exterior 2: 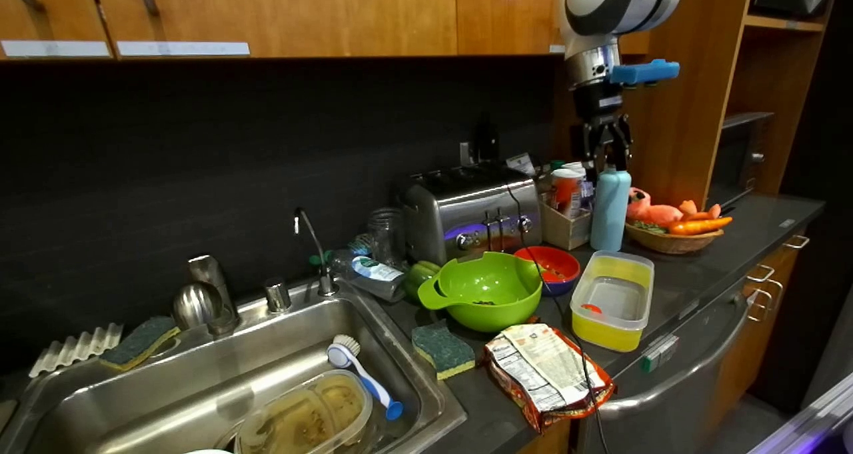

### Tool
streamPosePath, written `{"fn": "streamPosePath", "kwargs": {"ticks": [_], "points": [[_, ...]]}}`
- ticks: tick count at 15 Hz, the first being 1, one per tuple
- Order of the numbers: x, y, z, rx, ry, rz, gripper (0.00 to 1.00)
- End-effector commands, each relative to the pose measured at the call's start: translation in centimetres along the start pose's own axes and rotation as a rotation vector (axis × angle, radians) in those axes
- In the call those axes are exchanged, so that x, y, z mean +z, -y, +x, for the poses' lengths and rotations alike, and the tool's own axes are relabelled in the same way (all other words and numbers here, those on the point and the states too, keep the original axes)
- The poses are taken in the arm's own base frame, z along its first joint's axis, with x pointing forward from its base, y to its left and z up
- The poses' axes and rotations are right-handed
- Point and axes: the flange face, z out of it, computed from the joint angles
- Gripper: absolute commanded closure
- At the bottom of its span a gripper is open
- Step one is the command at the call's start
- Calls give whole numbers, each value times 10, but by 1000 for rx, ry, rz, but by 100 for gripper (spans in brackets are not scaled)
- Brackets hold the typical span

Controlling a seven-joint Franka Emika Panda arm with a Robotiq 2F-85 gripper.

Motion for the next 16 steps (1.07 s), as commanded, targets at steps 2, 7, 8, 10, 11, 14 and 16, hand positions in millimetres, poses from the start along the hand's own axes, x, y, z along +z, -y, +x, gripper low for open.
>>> {"fn": "streamPosePath", "kwargs": {"ticks": [2, 7, 8, 10, 11, 14, 16], "points": [[27, 10, -10, 1, -16, 24, 0], [59, 8, -14, 25, 12, 56, 0], [62, 8, -12, 28, 9, 45, 0], [68, 7, -4, 48, 1, 5, 0], [69, 6, -1, 52, 2, -8, 0], [78, 0, 10, 69, 14, -58, 0], [79, -7, 19, 115, 2, -136, 0]]}}
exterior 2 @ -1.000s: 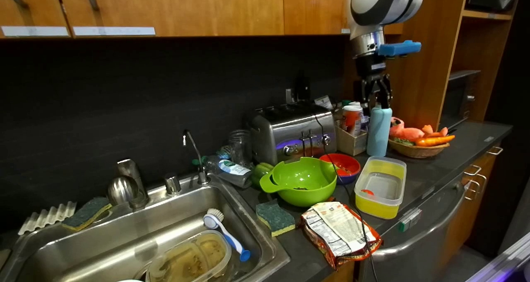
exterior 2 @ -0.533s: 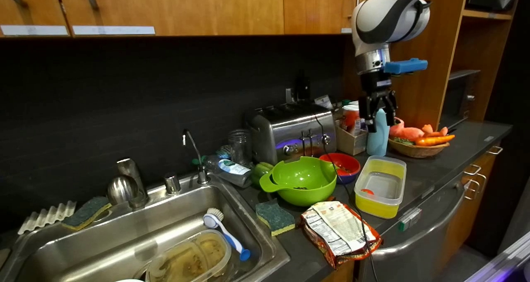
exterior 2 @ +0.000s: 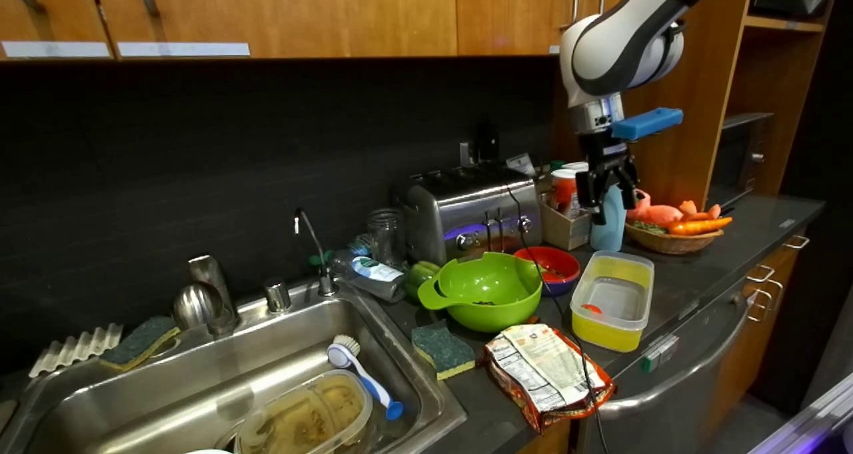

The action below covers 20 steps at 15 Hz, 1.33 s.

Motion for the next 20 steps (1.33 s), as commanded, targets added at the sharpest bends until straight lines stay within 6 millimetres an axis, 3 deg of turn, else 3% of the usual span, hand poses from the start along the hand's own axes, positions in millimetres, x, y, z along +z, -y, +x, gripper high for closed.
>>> {"fn": "streamPosePath", "kwargs": {"ticks": [1, 5, 12, 20], "points": [[0, -12, 22, 87, -38, -129, 0], [-12, -26, 37, 209, -122, -260, 0], [-16, -24, 37, 214, -121, -241, 0], [22, -11, 54, 33, -236, 51, 0]]}}
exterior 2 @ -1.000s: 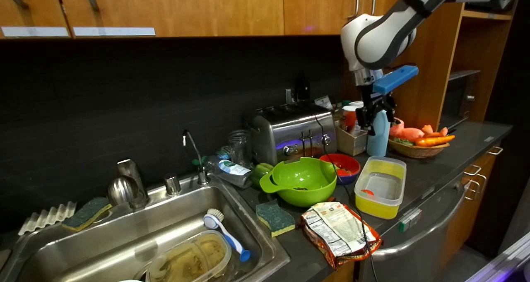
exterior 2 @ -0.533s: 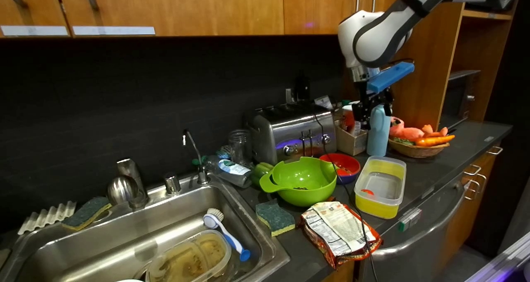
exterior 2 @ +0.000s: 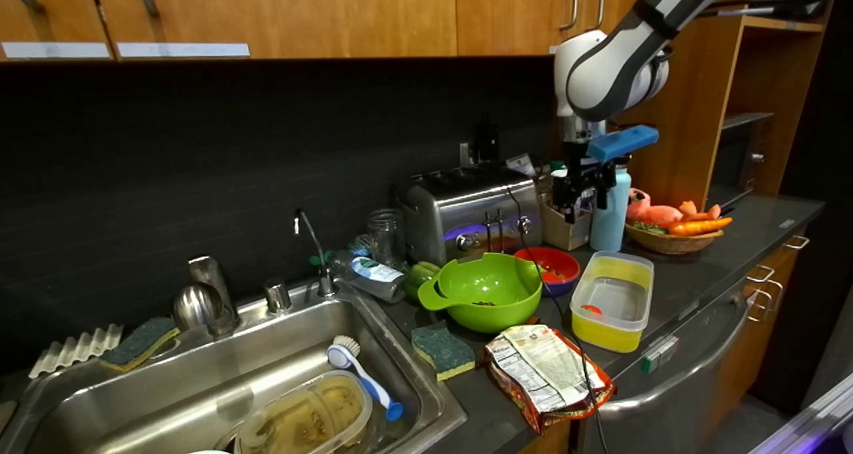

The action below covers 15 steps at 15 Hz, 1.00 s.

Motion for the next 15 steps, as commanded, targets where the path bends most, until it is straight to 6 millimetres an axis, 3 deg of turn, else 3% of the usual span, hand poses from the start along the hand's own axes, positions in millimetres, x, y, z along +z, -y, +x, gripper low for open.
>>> {"fn": "streamPosePath", "kwargs": {"ticks": [1, 8, 15], "points": [[20, 4, 3, -76, -34, 116, 0], [59, 6, 1, -158, 40, 256, 0], [82, 5, 5, -138, 136, 157, 0]]}}
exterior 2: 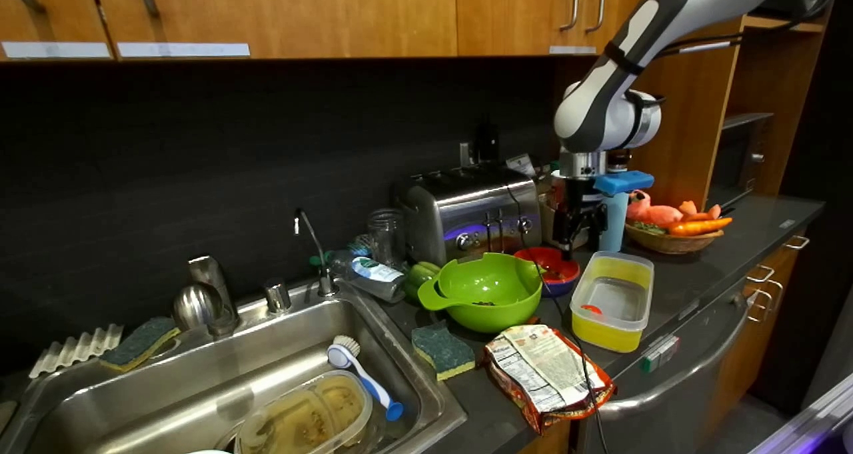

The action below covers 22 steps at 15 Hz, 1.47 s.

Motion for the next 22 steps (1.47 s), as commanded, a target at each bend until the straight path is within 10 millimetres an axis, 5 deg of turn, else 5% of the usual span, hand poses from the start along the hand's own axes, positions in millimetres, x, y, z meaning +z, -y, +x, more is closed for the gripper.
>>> {"fn": "streamPosePath", "kwargs": {"ticks": [1, 16, 22], "points": [[3, -5, 11, 26, 51, -78, 0], [10, -8, 57, -6, 144, -214, 0], [14, -7, 50, -9, 135, -186, 0]]}}
